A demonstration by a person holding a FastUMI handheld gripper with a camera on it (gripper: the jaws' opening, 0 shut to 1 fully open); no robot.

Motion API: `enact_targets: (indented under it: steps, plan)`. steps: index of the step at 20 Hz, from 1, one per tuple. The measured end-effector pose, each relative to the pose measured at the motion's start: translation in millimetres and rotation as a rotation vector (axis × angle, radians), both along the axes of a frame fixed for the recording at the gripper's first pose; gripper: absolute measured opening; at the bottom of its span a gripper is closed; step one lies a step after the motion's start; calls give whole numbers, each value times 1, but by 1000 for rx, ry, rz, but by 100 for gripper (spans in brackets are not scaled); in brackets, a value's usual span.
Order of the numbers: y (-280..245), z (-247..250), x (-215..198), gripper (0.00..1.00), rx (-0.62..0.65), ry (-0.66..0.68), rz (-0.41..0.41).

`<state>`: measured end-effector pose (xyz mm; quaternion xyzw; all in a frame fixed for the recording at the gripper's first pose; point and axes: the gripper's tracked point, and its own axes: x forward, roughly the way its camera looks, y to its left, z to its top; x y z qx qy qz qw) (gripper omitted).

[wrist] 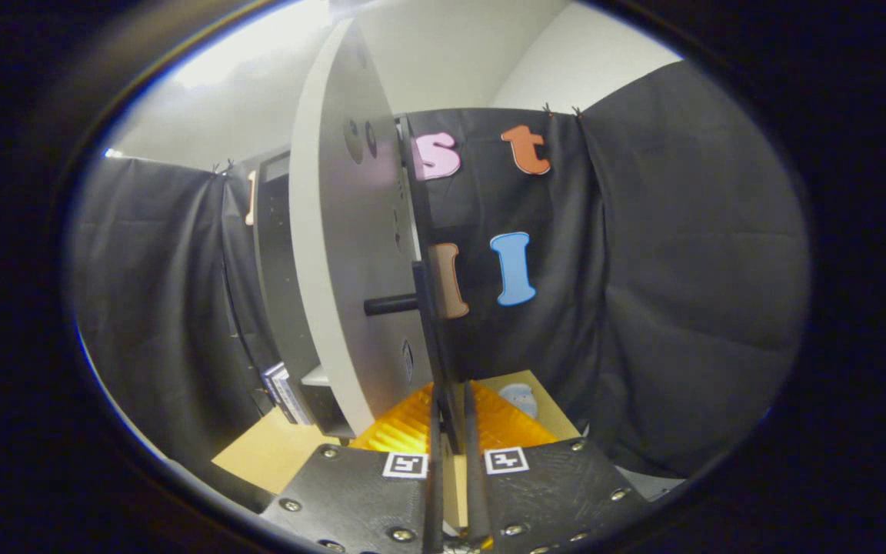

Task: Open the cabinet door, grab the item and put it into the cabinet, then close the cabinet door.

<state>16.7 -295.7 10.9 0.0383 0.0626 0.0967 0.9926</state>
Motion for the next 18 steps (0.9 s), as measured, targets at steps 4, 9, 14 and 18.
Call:
enact_targets:
  steps: [4, 9, 14, 18]
  plan:
    - [-3, 12, -26, 13, 3, -18, -77]
    - [37, 25, -73, 12, 21, -31, -98]
    - [106, 14, -81, 19, 13, -12, -74]
    - [160, -6, -74, 28, -7, 14, -24]
